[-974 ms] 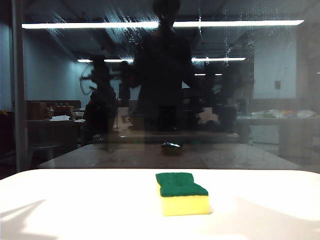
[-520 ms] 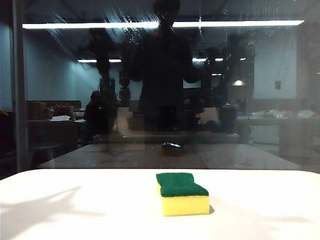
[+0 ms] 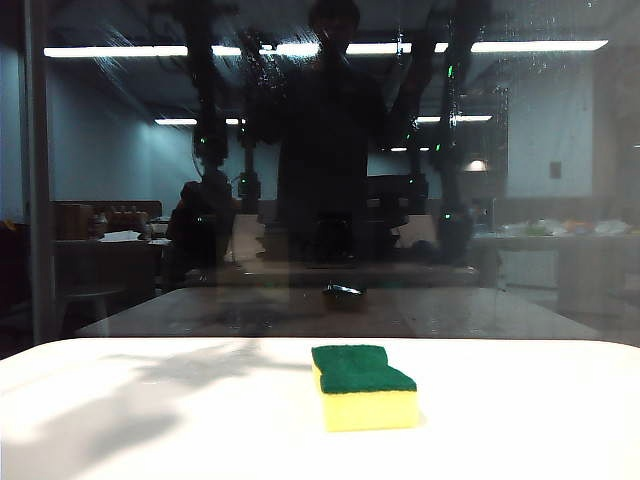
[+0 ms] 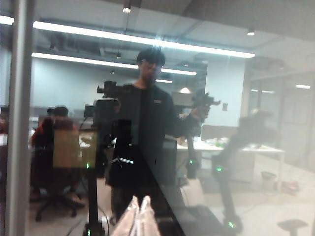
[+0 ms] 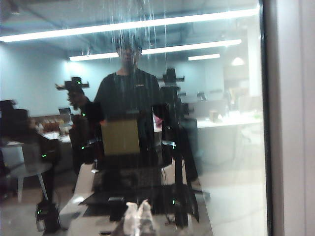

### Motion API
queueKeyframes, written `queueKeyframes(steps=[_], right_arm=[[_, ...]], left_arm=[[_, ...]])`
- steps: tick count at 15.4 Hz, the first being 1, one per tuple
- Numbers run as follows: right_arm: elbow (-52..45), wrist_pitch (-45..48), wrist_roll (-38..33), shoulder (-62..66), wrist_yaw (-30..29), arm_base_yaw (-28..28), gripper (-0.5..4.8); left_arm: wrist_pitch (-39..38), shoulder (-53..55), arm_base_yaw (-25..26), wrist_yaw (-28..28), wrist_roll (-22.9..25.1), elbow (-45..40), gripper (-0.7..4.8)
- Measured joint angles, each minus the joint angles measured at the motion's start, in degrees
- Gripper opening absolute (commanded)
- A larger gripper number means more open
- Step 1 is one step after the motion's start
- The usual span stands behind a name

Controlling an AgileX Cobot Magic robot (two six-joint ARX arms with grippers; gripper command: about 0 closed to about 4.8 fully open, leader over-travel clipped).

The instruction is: Reach upward to find where there is water on the glass, pick up the sponge from the table, dry the water, and finally place the sponge back on the table.

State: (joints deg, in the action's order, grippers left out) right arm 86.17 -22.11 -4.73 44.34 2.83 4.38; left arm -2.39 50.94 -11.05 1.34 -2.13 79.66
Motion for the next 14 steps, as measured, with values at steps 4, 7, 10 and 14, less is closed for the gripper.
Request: queueKeyframes(steps=[4, 7, 10, 14], right_arm=[[28.61, -13.29, -0.02, 18.18, -0.04, 0.0, -0.06], [43.67, -17.14, -0.2, 29.11, -0.2, 0.0, -0.06], [51.17, -18.93, -2.86, 36.3, -4.13, -0.02, -0.06], [51.36, -22.8, -3.08, 39.8, -4.52, -0.02, -0.06]], left_arm=[[-15.28, 10.73, 0.0, -0.13, 0.39, 22.45, -0.05], [-18.47, 17.22, 0.0, -0.24, 0.37, 34.93, -0.05], [-22.84, 23.34, 0.0, -0.22, 0.37, 43.19, -0.05], [-26.88, 27.76, 0.0, 1.11, 0.39, 44.74, -0.05]])
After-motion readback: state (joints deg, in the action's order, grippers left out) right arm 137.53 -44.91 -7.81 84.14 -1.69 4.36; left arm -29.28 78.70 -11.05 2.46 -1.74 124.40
